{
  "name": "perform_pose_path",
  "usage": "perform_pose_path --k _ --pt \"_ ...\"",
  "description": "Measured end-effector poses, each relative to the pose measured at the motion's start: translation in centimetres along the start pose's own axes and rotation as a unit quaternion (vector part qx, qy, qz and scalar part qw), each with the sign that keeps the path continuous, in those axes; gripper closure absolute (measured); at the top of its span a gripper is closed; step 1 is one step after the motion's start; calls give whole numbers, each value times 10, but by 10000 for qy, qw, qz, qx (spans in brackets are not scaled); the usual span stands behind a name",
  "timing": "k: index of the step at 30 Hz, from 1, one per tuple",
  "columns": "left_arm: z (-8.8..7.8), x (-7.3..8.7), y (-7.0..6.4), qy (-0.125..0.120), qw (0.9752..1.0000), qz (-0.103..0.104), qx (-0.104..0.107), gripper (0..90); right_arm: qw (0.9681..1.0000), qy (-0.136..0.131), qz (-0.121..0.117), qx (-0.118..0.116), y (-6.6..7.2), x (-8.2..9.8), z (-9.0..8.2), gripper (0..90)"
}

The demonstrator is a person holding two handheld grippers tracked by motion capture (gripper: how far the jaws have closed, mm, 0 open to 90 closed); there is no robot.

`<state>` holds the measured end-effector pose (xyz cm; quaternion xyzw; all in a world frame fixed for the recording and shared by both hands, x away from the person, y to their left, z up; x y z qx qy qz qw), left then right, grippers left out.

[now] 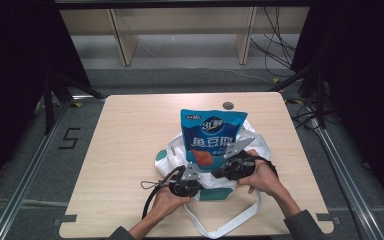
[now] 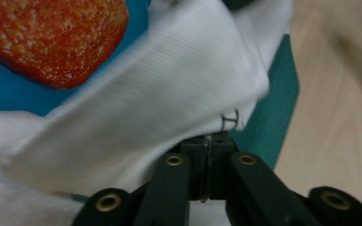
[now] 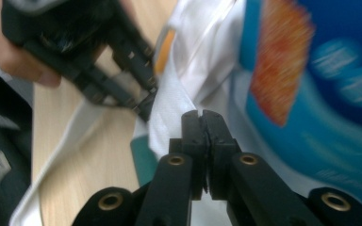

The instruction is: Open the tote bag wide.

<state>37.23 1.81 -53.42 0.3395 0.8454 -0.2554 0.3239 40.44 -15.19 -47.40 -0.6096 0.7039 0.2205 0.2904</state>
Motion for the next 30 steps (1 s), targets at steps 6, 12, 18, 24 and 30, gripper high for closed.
perform_pose_path --k 6,12,18,24,30 --pt "-6 3 -3 58 10000 49 -23 885 9975 645 -5 281 15 16 23 896" --pt "-73 -14 -15 -670 9973 292 9 849 9967 739 11 336 15 19 34 894" --pt "-75 -53 46 -1002 9929 -256 -596 892 9965 708 35 446 17 20 34 890" --pt "-34 -23 99 -328 9925 -601 -1013 894 9975 564 137 408 17 23 33 887" --pt "-24 -15 97 -290 9912 -585 -1148 894 9968 406 229 651 21 28 36 886"
Point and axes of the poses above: each handheld gripper's, and its own axes: z roughly forward along the jaws, x roughly out of its underside, y roughly to its left, the point moved 3 cm from there along z, roughly forward along the jaws, and after that the axes turned 15 degrees about -z, right-handed, at the moved point
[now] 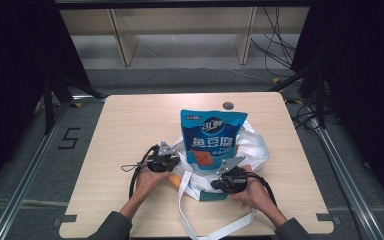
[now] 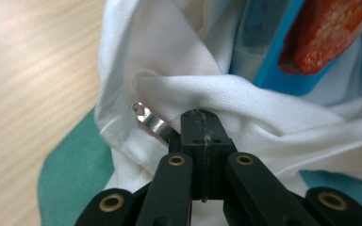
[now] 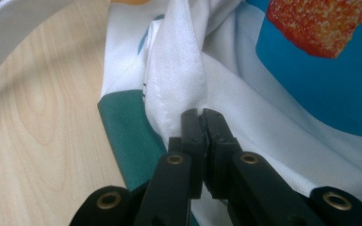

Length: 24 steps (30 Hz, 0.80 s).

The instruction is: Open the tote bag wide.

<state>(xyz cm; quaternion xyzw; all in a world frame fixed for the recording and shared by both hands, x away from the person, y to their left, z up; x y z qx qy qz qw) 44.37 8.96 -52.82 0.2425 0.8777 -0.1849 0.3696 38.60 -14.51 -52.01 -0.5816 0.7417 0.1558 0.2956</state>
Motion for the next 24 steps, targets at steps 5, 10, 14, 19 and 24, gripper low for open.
perform_pose_path --k 5,10,14,19,24 --pt "-19 -15 4 -335 9991 -212 155 854 9997 -137 -178 35 -7 -7 -17 797" --pt "-51 -43 16 -989 9945 -341 74 816 9952 -741 14 642 -36 -9 -74 768" --pt "-51 -51 27 -969 9945 -397 73 745 9830 -819 489 1568 -71 11 -107 690" --pt "-30 -48 33 -731 9937 -669 527 636 9606 -375 875 2612 -108 42 -125 590" --pt "-15 -50 42 -628 9963 -505 290 672 9663 -406 988 2343 -127 56 -109 654"
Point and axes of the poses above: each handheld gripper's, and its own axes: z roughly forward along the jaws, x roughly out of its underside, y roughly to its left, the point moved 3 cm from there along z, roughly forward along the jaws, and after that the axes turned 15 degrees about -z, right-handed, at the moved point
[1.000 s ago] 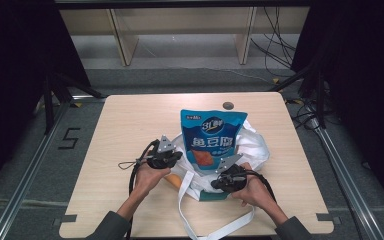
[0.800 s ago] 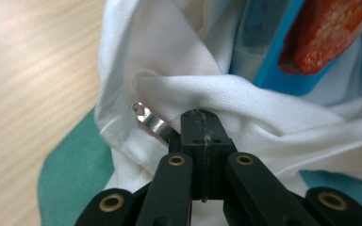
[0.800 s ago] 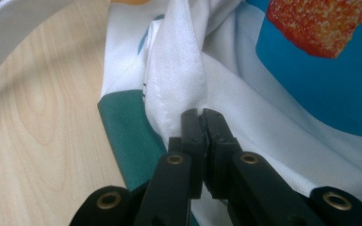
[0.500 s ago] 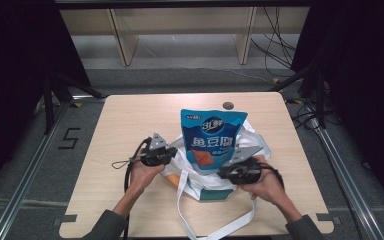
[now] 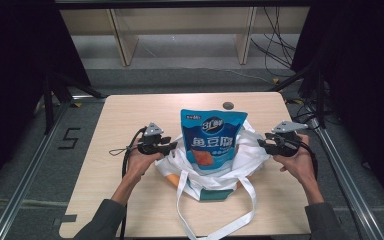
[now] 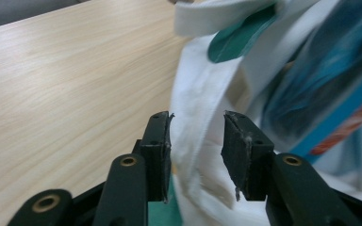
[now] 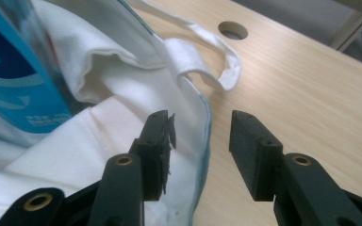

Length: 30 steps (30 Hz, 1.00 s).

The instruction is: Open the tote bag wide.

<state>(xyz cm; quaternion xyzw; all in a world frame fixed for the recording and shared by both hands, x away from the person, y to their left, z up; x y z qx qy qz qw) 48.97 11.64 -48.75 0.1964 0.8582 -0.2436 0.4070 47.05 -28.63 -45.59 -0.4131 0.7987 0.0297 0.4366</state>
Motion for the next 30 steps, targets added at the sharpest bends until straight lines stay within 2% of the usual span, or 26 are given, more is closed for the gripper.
perform_pose_path --k 1,2,3,4,6,7,8,9,10,11,12,14,15,17,20,22,24,25,26,28,30 --pt "4 -2 2 -141 9998 -139 49 718 9999 -57 -29 -79 -4 1 4 739" --pt "6 -4 4 -211 9993 -268 115 763 9999 -112 55 -93 -5 1 8 814" --pt "8 -7 5 -295 9989 -338 154 794 9998 -158 -28 -110 -7 1 12 859" --pt "9 -9 5 -410 9983 -377 160 828 9997 -164 -165 -2 -9 2 16 882" --pt "12 -14 6 -445 9985 -301 120 863 9995 -85 -255 142 -12 3 23 888" --pt "15 -15 8 -390 9988 -282 51 866 9996 -85 -172 201 -12 3 26 889" --pt "21 -13 11 -325 9990 -315 -4 866 9998 43 -86 177 -10 5 29 889" --pt "28 -7 15 -117 9995 -272 -54 866 9997 126 -125 188 -10 7 33 889" --pt "37 0 17 56 9996 -254 -123 864 9991 173 -284 263 -10 9 39 889" --pt "44 7 20 182 9993 -282 -141 861 9985 361 -348 233 -7 14 44 890" --pt "49 13 23 251 9987 -443 -84 857 9978 491 -390 215 -4 18 49 890" --pt "50 18 26 254 9977 -627 11 841 9957 848 -351 88 3 29 60 889" --pt "49 19 26 269 9982 -529 0 839 9957 877 -289 25 5 34 65 889" --pt "49 21 25 214 9984 -516 -36 834 9970 763 -128 23 5 37 67 889" --pt "45 17 25 251 9974 -675 -69 777 9963 832 -183 62 6 35 65 885" --pt "36 13 23 219 9970 -738 -82 696 9967 800 -74 95 4 31 59 861" --pt "21 3 20 -16 9971 -747 -168 603 9982 571 26 166 0 23 48 822" --pt "13 -3 17 -193 9963 -816 -187 573 9987 464 95 185 -1 17 40 803" --pt "5 -7 15 -293 9957 -857 -211 543 9994 255 6 235 -3 11 34 791" --pt "-8 -11 6 -424 9960 -780 -117 582 9999 -11 17 133 1 -1 17 787" --pt "-15 -8 -5 -394 9968 -687 108 656 9996 -225 83 -156 17 -12 2 789"
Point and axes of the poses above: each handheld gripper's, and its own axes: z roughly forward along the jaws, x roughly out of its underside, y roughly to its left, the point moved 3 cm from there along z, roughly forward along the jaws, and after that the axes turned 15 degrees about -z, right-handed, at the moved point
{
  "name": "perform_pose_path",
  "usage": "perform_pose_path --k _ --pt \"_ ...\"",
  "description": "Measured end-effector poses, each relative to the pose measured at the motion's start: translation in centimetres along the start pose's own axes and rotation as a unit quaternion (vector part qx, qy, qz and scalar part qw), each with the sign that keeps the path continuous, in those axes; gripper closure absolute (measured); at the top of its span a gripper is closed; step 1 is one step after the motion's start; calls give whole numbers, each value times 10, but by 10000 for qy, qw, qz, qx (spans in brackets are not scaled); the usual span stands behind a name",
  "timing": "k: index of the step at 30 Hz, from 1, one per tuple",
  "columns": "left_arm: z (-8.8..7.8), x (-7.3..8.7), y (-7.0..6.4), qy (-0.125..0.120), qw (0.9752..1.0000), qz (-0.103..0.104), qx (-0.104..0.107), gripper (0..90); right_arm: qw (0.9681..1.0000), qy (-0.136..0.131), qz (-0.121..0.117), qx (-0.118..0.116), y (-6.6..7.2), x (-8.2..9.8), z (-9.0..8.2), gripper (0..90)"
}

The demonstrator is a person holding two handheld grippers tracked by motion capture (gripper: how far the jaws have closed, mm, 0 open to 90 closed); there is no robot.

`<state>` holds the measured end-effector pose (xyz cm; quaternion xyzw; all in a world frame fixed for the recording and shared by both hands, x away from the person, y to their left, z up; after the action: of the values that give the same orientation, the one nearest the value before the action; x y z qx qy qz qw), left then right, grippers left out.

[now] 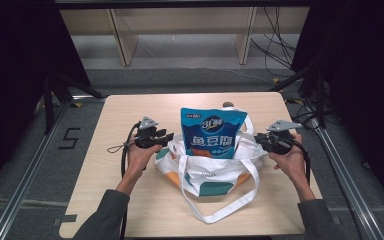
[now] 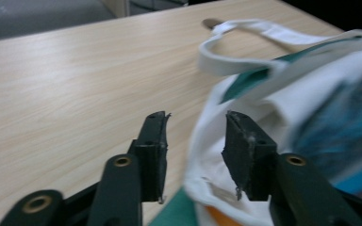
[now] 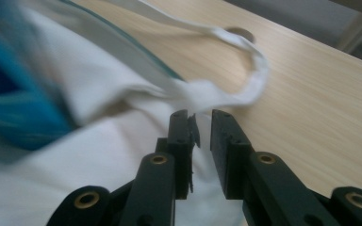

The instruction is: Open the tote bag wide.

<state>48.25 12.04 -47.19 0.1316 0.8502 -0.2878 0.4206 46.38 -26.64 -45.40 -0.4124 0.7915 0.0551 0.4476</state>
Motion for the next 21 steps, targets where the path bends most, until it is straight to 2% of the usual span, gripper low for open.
perform_pose_path --k 1,2,4,5,6,7,9,11,12,13,14,15,16,18,19,20,21 --pt "-1 4 -4 47 10000 27 25 691 9998 -11 1 -198 12 -6 -7 797" --pt "-1 9 -8 90 9999 31 50 735 9992 -72 -106 -368 23 -11 -12 819" --pt "2 19 -13 233 9996 12 147 801 9977 -222 -254 -585 43 -17 -16 831" --pt "3 24 -15 307 9995 50 114 815 9972 -217 -217 -677 54 -17 -17 845" --pt "3 28 -14 365 9992 117 117 824 9963 -251 -285 -768 63 -18 -17 858" --pt "3 32 -14 396 9991 86 83 831 9958 -272 -256 -837 71 -18 -17 868" --pt "4 40 -11 478 9988 102 36 829 9953 -251 -463 -815 82 -16 -16 883" --pt "6 47 -5 678 9971 344 -78 833 9944 -34 -658 -830 92 -10 -12 891" --pt "10 50 -3 658 9971 365 -84 845 9941 127 -721 -800 95 -5 -8 896" --pt "15 52 -4 523 9985 178 -24 852 9932 316 -820 -765 97 0 -3 900" --pt "17 54 -2 650 9974 296 -71 862 9930 499 -724 -787 101 6 2 900" --pt "20 55 -3 652 9971 369 -131 871 9921 607 -773 -773 103 11 8 900" --pt "22 57 -4 700 9959 550 -180 877 9912 673 -828 -778 105 15 13 900" --pt "26 60 -5 672 9943 771 -294 885 9895 834 -931 -729 110 23 20 900" --pt "27 61 -4 681 9943 766 -297 889 9894 828 -959 -708 112 26 23 900" --pt "28 62 -2 651 9953 669 -269 892 9901 792 -966 -644 111 27 24 900" --pt "29 63 0 589 9969 486 -201 893 9902 782 -933 -681 110 27 24 900"
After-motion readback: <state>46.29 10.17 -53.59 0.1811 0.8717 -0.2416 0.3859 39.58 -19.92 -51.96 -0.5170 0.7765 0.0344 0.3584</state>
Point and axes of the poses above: each handheld gripper's, and its own axes: z roughly forward along the jaws, x roughly out of its underside, y roughly to its left, the point moved 3 cm from there along z, roughly forward along the jaws, and after that the axes turned 15 degrees about -z, right-handed, at the moved point
